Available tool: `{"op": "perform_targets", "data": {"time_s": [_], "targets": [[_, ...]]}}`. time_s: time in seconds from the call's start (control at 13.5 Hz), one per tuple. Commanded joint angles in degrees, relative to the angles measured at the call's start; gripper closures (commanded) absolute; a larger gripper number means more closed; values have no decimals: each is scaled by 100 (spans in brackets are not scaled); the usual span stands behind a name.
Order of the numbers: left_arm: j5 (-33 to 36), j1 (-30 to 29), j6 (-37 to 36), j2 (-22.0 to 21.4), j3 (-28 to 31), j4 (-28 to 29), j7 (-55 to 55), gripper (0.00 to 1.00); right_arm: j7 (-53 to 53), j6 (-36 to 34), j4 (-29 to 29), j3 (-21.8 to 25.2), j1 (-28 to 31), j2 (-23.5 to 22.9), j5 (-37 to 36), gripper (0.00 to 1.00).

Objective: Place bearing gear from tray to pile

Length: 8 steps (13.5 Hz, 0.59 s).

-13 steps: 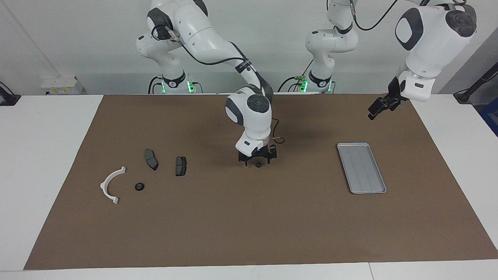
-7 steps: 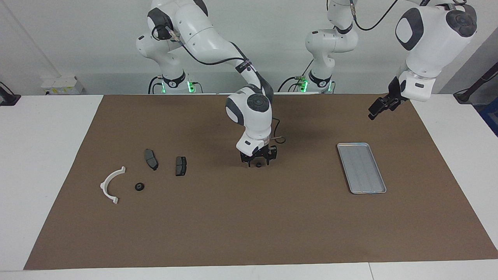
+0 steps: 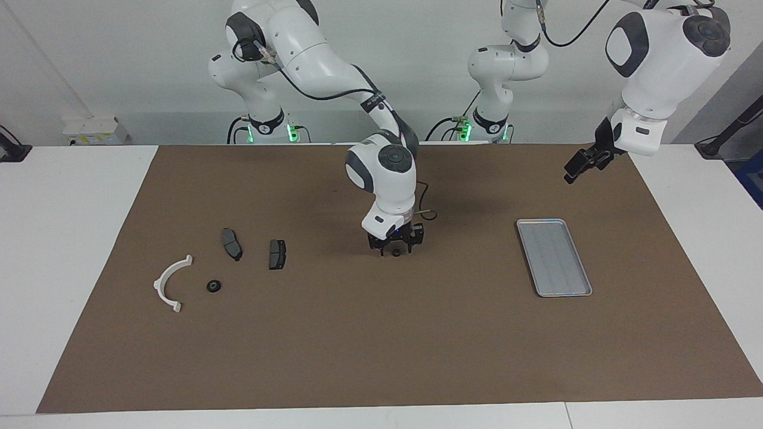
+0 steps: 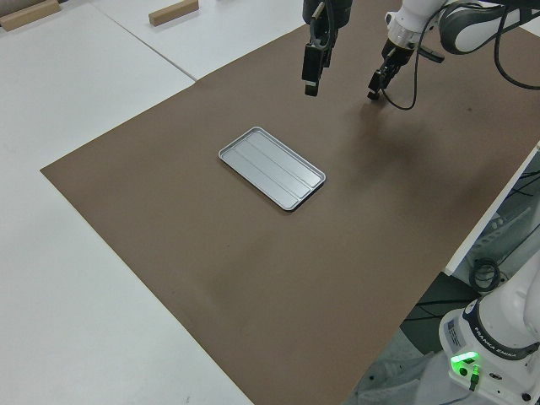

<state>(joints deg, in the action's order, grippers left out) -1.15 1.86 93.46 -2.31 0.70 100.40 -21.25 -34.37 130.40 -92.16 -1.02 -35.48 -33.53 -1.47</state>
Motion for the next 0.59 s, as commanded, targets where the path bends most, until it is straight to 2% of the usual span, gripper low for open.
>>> {"op": "perform_targets", "data": {"time_s": [0.0, 0.3, 0.45, 0.52], "targets": [[9, -63, 67, -138, -43, 129, 86, 0, 97, 170, -91, -48, 68, 4, 59, 24], [9, -71, 75, -138, -43, 138, 94, 0, 106, 179, -92, -56, 68, 4, 59, 28], [0, -98, 111, -138, -43, 147, 94, 0, 106, 222, -118, -48, 59, 4, 59, 35], [0, -124, 119, -138, -52, 155, 94, 0, 106, 257, -179, -56, 59, 13, 59, 43]]}}
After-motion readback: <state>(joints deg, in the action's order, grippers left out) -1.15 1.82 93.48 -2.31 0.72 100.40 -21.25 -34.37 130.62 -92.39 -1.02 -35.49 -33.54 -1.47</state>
